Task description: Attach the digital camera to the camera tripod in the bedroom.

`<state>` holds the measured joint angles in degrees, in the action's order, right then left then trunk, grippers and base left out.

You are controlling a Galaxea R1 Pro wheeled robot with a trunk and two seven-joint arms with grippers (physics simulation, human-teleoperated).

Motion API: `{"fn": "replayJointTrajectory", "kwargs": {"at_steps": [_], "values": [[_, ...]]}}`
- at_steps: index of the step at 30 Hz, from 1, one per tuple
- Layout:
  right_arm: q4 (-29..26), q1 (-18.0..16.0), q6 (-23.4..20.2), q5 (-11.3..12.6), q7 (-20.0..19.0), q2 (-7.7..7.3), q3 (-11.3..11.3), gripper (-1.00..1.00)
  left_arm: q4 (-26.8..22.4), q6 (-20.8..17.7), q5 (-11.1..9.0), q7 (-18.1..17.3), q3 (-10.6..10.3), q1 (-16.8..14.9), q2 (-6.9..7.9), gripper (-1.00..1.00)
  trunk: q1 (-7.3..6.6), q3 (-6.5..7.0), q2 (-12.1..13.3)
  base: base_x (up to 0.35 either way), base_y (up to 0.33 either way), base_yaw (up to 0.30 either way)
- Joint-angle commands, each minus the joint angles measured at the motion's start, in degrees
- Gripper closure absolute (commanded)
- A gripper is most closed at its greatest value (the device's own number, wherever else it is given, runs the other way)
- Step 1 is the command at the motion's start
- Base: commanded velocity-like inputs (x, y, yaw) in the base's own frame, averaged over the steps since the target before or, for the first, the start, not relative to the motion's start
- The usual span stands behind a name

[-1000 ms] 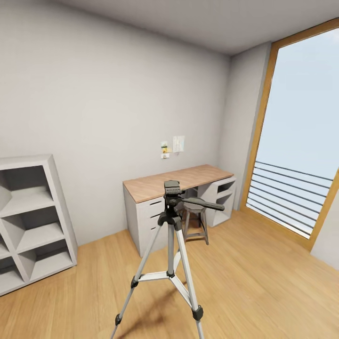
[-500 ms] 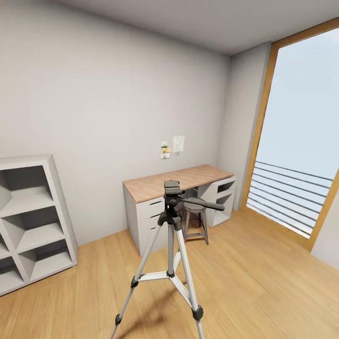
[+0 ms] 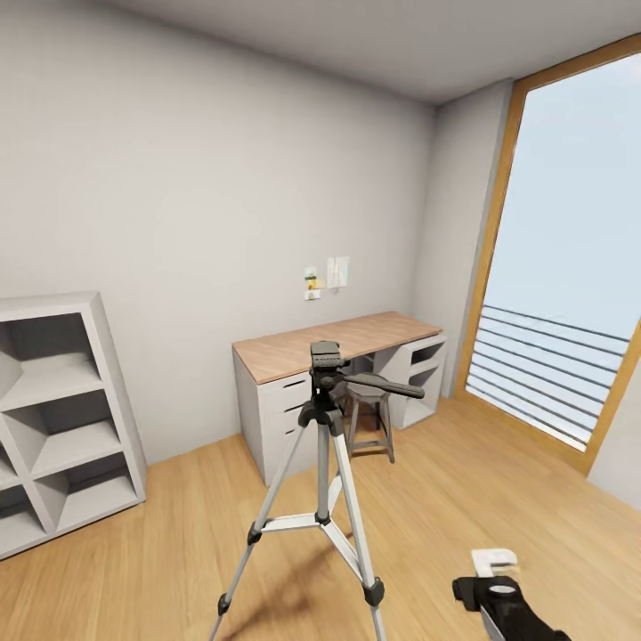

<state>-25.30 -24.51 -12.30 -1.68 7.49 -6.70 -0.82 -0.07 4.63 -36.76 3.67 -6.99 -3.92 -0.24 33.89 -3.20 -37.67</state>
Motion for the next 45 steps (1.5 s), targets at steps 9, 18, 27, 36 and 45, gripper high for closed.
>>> {"fn": "replayJointTrajectory", "kwargs": {"at_steps": [9,18,27,36,45], "values": [[-0.89,-10.13,-3.81,0.16,-4.32,0.19,0.03,-1.0,-0.02,0.12,-0.07,0.29,-0.48,-0.03,-0.02,1.0,0.02,-0.11,-0.09,0.0,0.0,0.0],[-5.22,-11.28,-8.56,-0.23,-25.91,0.27,-0.43,-1.0,-0.02,0.12,0.02,0.29,-0.48,-0.03,-0.02,1.0,0.02,-0.11,-0.09,0.0,0.0,0.0],[-9.28,-11.03,-8.53,-1.16,-37.24,0.08,-0.54,-1.0,-0.02,0.12,0.04,0.29,-0.48,-0.03,-0.02,1.0,0.02,-0.11,-0.09,0.0,0.0,0.0],[-8.1,-10.25,-8.29,-2.96,-39.74,0.2,-2.27,-1.0,-0.02,0.12,0.02,0.29,-0.48,-0.03,-0.02,1.0,0.02,-0.11,-0.09,0.0,0.0,0.0],[-3.5,-10.12,-2.44,-3.45,-40.72,2.19,-6.94,-1.0,-0.02,0.12,0.02,0.29,-0.48,-0.03,-0.02,1.0,0.02,-0.11,-0.09,0.0,0.0,0.0]]}}
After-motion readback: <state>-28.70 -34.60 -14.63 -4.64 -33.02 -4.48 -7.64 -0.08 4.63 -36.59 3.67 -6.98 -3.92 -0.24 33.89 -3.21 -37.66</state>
